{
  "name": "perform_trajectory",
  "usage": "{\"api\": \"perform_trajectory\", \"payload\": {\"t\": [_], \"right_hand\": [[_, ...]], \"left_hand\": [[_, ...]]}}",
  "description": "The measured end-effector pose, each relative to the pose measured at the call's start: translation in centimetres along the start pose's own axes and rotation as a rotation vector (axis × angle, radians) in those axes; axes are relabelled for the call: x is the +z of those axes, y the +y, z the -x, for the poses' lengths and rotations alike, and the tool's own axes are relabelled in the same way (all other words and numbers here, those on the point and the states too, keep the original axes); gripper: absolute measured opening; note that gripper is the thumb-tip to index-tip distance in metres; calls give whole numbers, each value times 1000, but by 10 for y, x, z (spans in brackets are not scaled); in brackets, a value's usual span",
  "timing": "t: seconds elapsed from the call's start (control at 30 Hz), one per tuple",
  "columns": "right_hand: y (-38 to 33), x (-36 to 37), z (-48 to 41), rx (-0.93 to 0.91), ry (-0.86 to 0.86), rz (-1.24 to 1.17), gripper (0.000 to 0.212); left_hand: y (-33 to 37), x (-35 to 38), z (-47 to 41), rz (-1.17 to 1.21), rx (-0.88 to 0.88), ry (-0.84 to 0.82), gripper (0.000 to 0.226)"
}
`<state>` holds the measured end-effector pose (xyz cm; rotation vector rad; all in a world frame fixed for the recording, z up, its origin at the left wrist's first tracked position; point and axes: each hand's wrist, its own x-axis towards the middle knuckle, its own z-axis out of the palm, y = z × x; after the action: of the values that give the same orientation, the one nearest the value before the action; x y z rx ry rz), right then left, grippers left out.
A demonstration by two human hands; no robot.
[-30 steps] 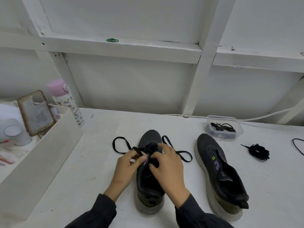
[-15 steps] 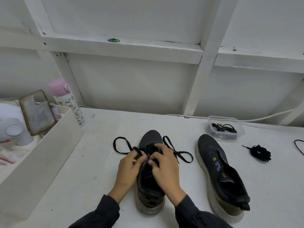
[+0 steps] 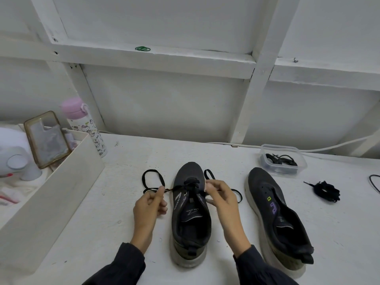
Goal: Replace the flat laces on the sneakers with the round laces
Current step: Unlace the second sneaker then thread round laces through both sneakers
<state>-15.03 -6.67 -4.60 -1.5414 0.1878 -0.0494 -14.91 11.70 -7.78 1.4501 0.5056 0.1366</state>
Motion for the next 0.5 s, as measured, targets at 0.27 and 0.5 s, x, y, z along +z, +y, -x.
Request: {"api": "perform_trajectory", "payload": {"t": [0.27,0.5], "right_hand": [[13,-9,-14,-10,-56,267,11],[13,-5,-18,-116,-49,322,23]], "left_hand": [[13,19,29,-12,63,-225,20],[-4,23,33,-360,185,-393,62]]}}
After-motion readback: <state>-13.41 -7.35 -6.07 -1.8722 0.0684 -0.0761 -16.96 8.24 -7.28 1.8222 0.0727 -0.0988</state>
